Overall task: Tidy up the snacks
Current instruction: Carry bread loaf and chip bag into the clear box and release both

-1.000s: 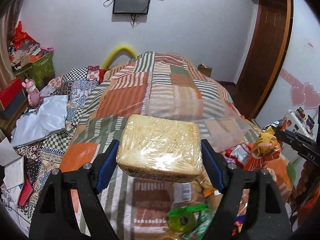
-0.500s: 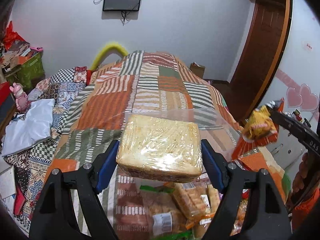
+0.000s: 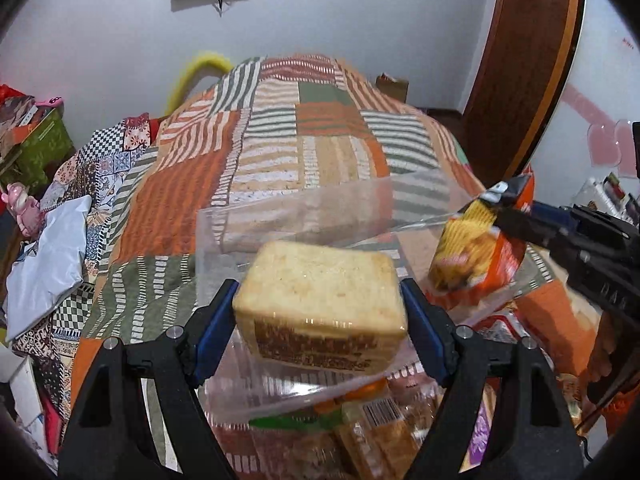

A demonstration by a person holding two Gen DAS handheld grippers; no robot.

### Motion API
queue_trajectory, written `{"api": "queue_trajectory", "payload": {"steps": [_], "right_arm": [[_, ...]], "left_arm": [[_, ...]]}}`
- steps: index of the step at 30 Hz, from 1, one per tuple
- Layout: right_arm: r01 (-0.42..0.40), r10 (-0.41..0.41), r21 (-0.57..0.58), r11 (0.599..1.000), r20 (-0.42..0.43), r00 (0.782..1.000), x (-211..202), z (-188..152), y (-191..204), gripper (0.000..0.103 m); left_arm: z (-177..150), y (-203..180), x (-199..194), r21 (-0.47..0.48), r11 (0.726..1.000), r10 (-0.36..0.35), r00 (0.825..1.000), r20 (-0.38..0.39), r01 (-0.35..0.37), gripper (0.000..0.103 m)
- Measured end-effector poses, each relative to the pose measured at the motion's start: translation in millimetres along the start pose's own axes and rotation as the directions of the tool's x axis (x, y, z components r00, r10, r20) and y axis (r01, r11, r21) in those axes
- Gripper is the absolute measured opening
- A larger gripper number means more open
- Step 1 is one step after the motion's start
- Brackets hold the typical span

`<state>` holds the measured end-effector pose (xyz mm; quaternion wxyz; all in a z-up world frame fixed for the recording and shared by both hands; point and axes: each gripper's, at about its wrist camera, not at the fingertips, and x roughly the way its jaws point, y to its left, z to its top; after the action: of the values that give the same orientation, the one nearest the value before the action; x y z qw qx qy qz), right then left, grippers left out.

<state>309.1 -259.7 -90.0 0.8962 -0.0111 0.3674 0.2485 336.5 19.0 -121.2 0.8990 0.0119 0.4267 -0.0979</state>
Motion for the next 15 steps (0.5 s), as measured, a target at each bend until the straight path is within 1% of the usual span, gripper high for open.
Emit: {"api": "queue_trajectory", "payload": {"steps": [6,9,11,13,15], "right_arm": [[0.001,-0.005,-0.05,0.999,-0.078,0.997,15,-6,7,0.024],[-0.009,0.002,-0.055,0.998,-0.111,0.994,19,-8,7,0.027],[0.008,-0.015,-0.062,0.998,-0.111,0.994,18,-8,6,0.027],[-0.005,-0.003,-0.062,0.998,-0.118,0.993,15,-8,5,0.027],[-0.004,-0.003,-0.063,0.998,-0.108,0.994,9,-7,6,0.032]], "left_arm": [[-2,-3,19,0.009,1.0,0.014,0.998,-0.054,-0.013,0.079],[-5,-2,27,0.01,1.0,0.025,0.995,-0.098,-0.024,0.079],[-7,0,31,0.006,1.0,0.032,0.992,-0.118,-0.031,0.079],[-8,2,32,-0.007,1.0,0.028,0.992,-0.125,-0.029,0.079],[-7,2,29,-0.01,0.999,0.033,0.992,-0.122,-0.035,0.079]]}}
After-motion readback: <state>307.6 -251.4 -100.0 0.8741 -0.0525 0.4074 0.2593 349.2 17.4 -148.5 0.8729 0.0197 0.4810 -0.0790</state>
